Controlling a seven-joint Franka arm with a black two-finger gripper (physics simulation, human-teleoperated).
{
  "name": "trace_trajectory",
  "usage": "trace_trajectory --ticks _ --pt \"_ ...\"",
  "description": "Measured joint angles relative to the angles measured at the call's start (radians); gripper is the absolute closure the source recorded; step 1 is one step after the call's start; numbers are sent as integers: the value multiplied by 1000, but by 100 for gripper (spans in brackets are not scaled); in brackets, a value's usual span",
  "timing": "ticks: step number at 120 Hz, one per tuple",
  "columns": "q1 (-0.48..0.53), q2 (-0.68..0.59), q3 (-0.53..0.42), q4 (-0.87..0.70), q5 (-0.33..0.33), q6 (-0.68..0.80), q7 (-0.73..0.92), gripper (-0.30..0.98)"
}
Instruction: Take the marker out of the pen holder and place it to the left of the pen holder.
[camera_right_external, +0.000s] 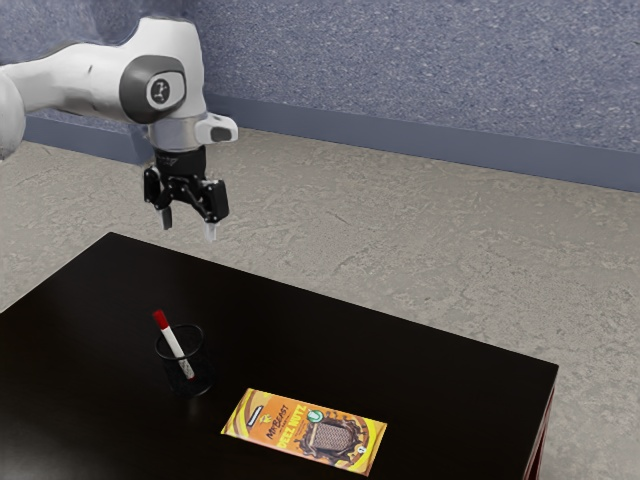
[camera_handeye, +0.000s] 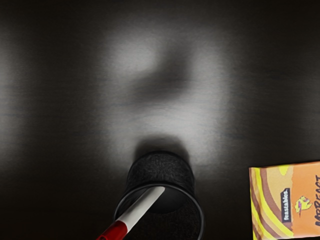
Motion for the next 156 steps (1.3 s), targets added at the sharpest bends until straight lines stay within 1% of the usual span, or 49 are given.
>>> trace_trajectory --ticks 21,43,68,85,100,120,137,156 --pt "0 48 6 -93 -57 104 1 0" --pt "-2 91 12 -111 -86 173 4 0" --pt "0 18 82 -193 -101 220 28 0" --pt "-2 1 109 -224 -107 245 46 0" --pt "-4 -54 122 -310 -108 281 62 0" --pt "3 -31 176 -329 -110 309 88 0" --pt "-1 -26 181 -338 -129 330 107 0" --pt "-3 -53 181 -407 -162 361 123 0"
